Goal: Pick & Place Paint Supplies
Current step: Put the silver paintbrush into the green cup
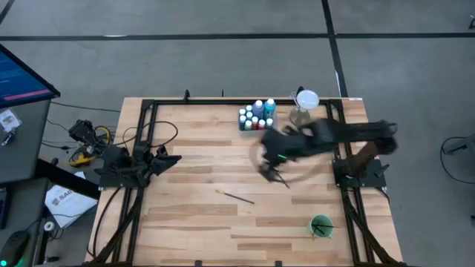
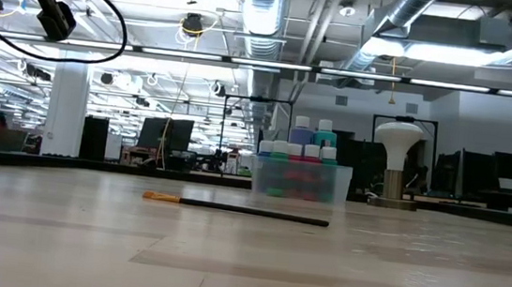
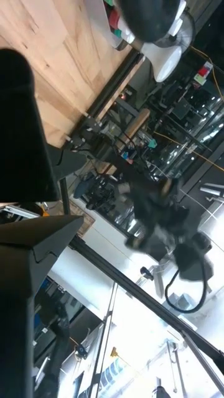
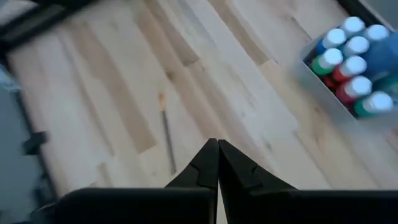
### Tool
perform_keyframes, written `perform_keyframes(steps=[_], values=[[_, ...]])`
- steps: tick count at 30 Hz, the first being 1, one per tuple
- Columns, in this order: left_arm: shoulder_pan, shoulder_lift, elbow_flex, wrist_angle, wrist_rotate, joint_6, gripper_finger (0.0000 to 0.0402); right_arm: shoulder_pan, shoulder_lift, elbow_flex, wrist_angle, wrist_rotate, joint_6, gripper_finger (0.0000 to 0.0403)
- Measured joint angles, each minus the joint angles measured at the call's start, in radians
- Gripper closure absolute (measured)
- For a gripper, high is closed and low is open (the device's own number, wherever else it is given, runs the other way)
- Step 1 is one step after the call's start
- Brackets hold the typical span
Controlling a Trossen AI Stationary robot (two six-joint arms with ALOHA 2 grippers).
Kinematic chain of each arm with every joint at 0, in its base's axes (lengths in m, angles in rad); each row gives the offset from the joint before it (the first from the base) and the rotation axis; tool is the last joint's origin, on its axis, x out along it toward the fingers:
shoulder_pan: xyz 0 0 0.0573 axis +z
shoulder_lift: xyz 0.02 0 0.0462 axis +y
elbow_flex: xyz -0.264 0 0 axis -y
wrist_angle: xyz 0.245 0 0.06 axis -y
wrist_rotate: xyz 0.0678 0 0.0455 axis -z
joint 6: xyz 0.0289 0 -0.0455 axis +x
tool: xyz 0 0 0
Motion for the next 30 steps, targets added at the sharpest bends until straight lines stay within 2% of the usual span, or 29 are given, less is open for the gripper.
perform_keyframes(steps=[4, 9, 12, 16, 23, 28, 30], values=[[0.000, 0.000, 0.000, 0.000, 0.000, 0.000, 0.0400, 0.170, -0.122, 0.001, -0.105, 0.152, 0.177, 0.0403], [0.000, 0.000, 0.000, 0.000, 0.000, 0.000, 0.0400, 0.442, -0.203, -0.024, -0.270, 0.386, 0.498, 0.0403], [0.000, 0.000, 0.000, 0.000, 0.001, 0.000, 0.0400, 0.593, -0.256, -0.125, -0.243, 0.493, 0.591, 0.0403], [0.000, 0.000, 0.000, 0.000, 0.004, 0.000, 0.0400, 0.745, -0.306, -0.305, -0.265, 0.607, 0.840, 0.0403], [0.000, 0.000, 0.000, 0.000, 0.003, 0.000, 0.0400, 0.930, -0.345, -0.622, -0.258, 0.639, 1.209, 0.0403], [0.000, 0.000, 0.000, 0.000, 0.003, 0.000, 0.0400, 1.047, -0.346, -0.765, -0.249, 0.652, 1.385, 0.0403], [0.000, 0.000, 0.000, 0.000, 0.002, 0.000, 0.0400, 1.090, -0.346, -0.806, -0.250, 0.689, 1.429, 0.0403]])
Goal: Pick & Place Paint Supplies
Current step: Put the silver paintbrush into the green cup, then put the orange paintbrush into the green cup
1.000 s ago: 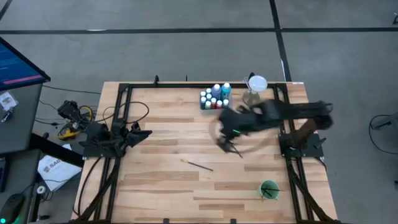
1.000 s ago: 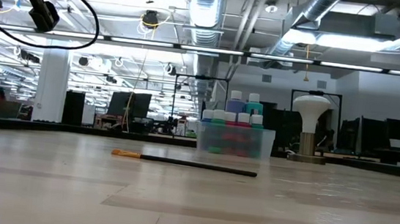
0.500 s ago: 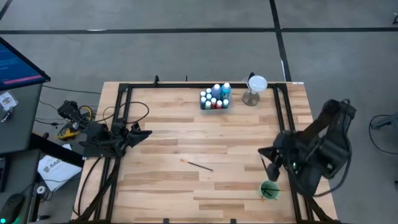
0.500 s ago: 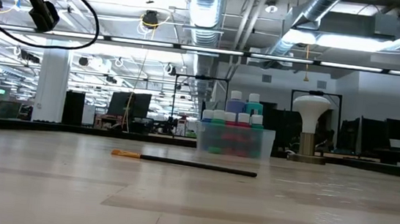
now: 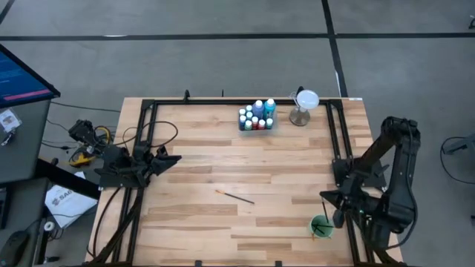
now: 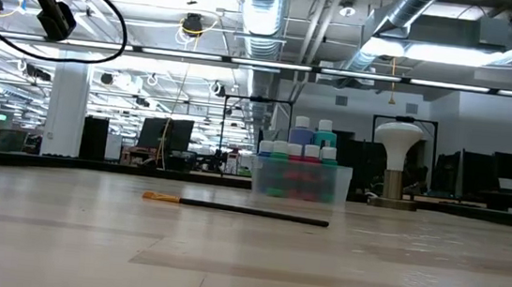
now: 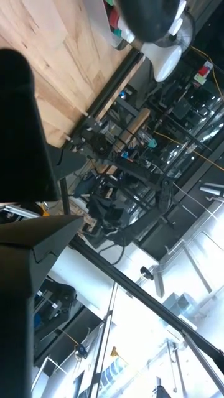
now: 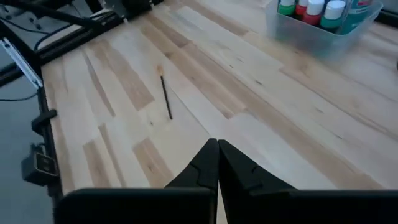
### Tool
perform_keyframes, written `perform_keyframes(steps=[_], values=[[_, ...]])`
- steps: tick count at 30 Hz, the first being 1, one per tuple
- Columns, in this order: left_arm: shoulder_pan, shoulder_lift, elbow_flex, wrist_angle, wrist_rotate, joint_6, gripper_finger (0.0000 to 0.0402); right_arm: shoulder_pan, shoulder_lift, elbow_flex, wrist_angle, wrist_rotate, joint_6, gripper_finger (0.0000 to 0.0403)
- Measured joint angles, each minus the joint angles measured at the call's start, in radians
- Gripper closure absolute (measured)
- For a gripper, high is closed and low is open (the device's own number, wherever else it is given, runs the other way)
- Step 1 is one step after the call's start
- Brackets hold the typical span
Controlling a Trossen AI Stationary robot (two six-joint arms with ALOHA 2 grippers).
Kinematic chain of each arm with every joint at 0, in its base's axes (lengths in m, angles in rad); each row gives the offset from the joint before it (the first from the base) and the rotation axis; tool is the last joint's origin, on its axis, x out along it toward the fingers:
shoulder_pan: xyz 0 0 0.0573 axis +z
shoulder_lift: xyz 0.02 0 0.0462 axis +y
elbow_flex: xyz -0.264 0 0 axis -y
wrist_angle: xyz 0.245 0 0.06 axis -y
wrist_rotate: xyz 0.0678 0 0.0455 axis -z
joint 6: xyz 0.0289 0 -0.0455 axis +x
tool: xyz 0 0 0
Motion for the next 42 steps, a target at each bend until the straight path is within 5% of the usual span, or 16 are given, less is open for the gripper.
perform_keyframes(steps=[11, 20, 33, 37, 42], values=[[0.000, 0.000, 0.000, 0.000, -0.003, 0.000, 0.0400, 0.108, -0.001, -0.094, 0.048, 0.093, -0.008, 0.0403], [0.000, 0.000, 0.000, 0.000, -0.002, 0.000, 0.0400, 0.112, -0.001, -0.094, 0.202, 0.105, -0.253, 0.0399], [0.000, 0.000, 0.000, 0.000, -0.001, 0.000, 0.0400, 0.117, -0.006, -0.088, 0.240, 0.048, -0.320, 0.0262], [0.000, 0.000, 0.000, 0.000, 0.001, 0.000, 0.0400, 0.017, -0.010, -0.021, 0.199, -0.067, -0.416, 0.0219], [0.000, 0.000, 0.000, 0.000, 0.002, 0.000, 0.0400, -0.284, 0.000, 0.082, 0.312, -0.243, -0.840, 0.0205]])
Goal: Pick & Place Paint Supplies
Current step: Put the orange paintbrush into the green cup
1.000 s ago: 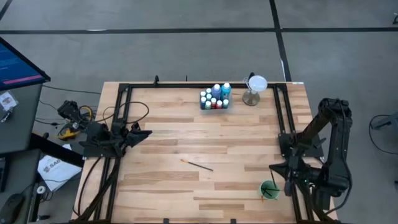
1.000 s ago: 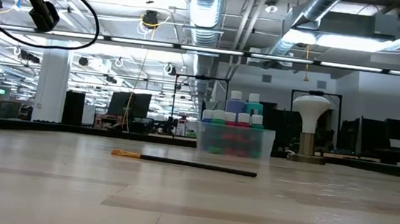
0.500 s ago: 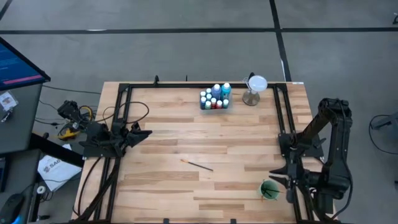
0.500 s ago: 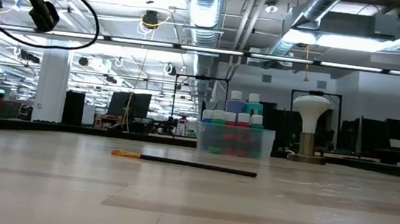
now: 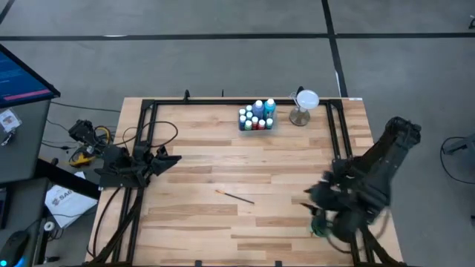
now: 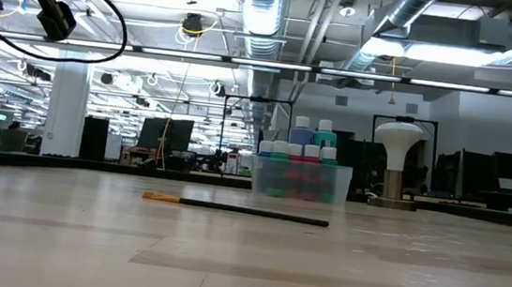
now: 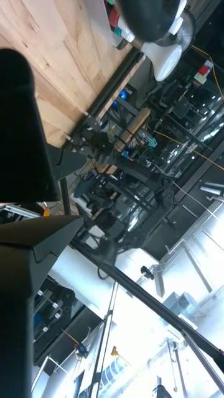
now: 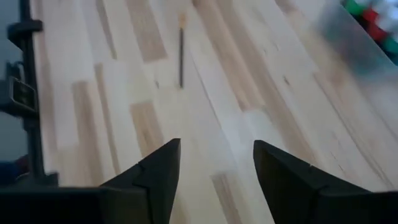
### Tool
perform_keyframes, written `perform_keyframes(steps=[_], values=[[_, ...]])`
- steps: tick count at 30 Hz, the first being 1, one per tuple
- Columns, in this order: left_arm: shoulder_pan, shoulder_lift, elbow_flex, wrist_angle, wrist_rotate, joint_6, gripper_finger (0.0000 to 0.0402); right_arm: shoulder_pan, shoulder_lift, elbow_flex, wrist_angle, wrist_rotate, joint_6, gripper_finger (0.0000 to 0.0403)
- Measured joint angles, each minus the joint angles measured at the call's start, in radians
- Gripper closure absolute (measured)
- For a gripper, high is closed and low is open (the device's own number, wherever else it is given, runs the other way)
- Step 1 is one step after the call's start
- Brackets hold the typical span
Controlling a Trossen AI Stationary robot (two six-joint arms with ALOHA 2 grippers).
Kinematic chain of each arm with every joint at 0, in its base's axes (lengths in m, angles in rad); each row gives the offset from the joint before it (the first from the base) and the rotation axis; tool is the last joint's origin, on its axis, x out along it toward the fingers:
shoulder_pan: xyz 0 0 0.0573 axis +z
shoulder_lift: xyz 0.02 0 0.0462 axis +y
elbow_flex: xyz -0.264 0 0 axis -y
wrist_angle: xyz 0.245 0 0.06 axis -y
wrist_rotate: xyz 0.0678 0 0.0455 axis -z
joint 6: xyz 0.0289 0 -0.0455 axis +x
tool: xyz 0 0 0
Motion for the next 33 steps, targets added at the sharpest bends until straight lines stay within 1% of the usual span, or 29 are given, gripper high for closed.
perform_keyframes(steps=[2, 5, 8, 13, 16, 20, 26, 30, 32, 33], values=[[0.000, 0.000, 0.000, 0.000, 0.000, 0.000, 0.0400, -0.115, 0.014, 0.029, 0.090, -0.042, -0.154, 0.0207], [0.000, 0.000, 0.000, 0.000, 0.000, 0.000, 0.0400, -0.272, 0.046, 0.069, 0.258, -0.069, -0.339, 0.0215], [0.000, 0.000, 0.000, 0.000, -0.001, 0.000, 0.0400, -0.397, 0.113, 0.100, 0.454, -0.101, -0.528, 0.0221], [0.000, 0.000, 0.000, 0.000, -0.004, 0.000, 0.0400, -0.540, 0.286, 0.193, 0.775, -0.179, -0.795, 0.0224], [0.000, 0.000, 0.000, 0.000, -0.004, 0.000, 0.0400, -0.597, 0.414, 0.289, 0.875, -0.206, -0.903, 0.0221], [0.000, 0.000, 0.000, 0.000, -0.004, 0.000, 0.0400, -0.652, 0.587, 0.449, 0.886, -0.224, -0.946, 0.0208], [0.000, 0.000, 0.000, 0.000, -0.004, 0.000, 0.0400, -0.706, 0.790, 0.626, 0.856, -0.378, -0.945, 0.0187], [0.000, 0.000, 0.000, 0.000, -0.003, 0.000, 0.0400, -0.738, 0.886, 0.687, 0.765, -0.437, -0.945, 0.0182], [0.000, 0.000, 0.000, 0.000, -0.003, 0.000, 0.0400, -0.755, 0.918, 0.693, 0.710, -0.475, -0.944, 0.0182], [0.000, 0.000, 0.000, 0.000, -0.003, 0.000, 0.0400, -0.764, 0.933, 0.695, 0.709, -0.498, -0.944, 0.0183]])
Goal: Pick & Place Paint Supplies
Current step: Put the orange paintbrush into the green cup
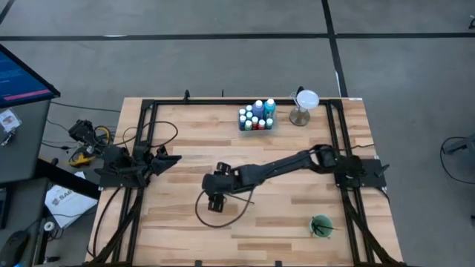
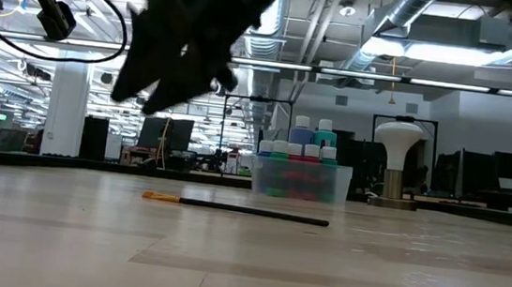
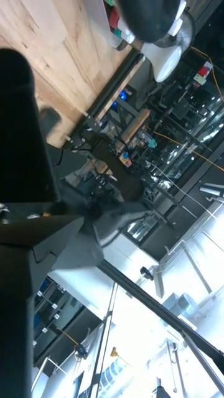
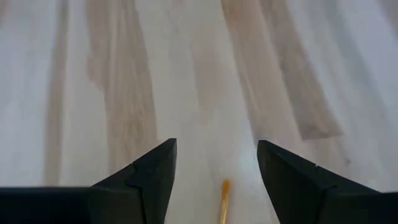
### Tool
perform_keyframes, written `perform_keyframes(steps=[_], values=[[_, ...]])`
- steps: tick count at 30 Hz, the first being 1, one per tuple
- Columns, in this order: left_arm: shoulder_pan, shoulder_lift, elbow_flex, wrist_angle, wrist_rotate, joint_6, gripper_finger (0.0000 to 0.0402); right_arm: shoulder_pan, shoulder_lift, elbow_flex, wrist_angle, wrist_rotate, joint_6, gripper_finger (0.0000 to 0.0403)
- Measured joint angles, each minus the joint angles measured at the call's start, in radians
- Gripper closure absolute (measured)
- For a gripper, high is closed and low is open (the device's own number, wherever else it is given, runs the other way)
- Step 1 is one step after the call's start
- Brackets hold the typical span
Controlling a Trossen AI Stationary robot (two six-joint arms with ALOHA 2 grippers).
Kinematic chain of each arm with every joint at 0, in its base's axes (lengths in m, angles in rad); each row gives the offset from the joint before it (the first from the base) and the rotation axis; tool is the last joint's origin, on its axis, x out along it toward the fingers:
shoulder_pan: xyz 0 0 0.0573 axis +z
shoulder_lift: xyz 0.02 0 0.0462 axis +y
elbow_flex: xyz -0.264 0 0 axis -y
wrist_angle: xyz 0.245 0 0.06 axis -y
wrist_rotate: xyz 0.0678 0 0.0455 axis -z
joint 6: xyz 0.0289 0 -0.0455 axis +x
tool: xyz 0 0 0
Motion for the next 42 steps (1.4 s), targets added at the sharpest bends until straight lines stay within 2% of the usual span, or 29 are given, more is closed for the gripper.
perform_keyframes(steps=[7, 16, 20, 25, 31, 32, 40, 42], values=[[0.000, 0.000, 0.000, 0.000, 0.000, 0.000, 0.0400, -0.047, 0.052, -0.001, -0.049, -0.149, 0.026, 0.0186], [0.000, 0.000, 0.000, 0.000, 0.001, 0.000, 0.0400, -0.047, 0.111, 0.001, -0.119, -0.153, 0.029, 0.0190], [0.000, 0.000, 0.000, 0.000, 0.002, 0.000, 0.0400, -0.043, 0.125, 0.004, -0.120, -0.118, 0.048, 0.0199], [0.000, 0.000, 0.000, 0.000, 0.003, 0.000, 0.0400, -0.042, 0.154, 0.008, -0.159, -0.081, 0.115, 0.0253], [0.000, 0.000, 0.000, 0.000, 0.003, 0.000, 0.0400, -0.041, 0.163, 0.009, -0.191, -0.101, 0.128, 0.0379], [0.000, 0.000, 0.000, 0.000, 0.003, 0.000, 0.0400, -0.041, 0.161, 0.009, -0.193, -0.108, 0.131, 0.0390], [0.000, 0.000, 0.000, 0.000, -0.001, 0.000, 0.0400, -0.038, 0.077, -0.011, -0.261, -0.161, 0.144, 0.0401], [0.000, 0.000, 0.000, 0.000, -0.001, 0.000, 0.0400, -0.032, 0.036, -0.012, -0.271, -0.144, 0.158, 0.0401]])
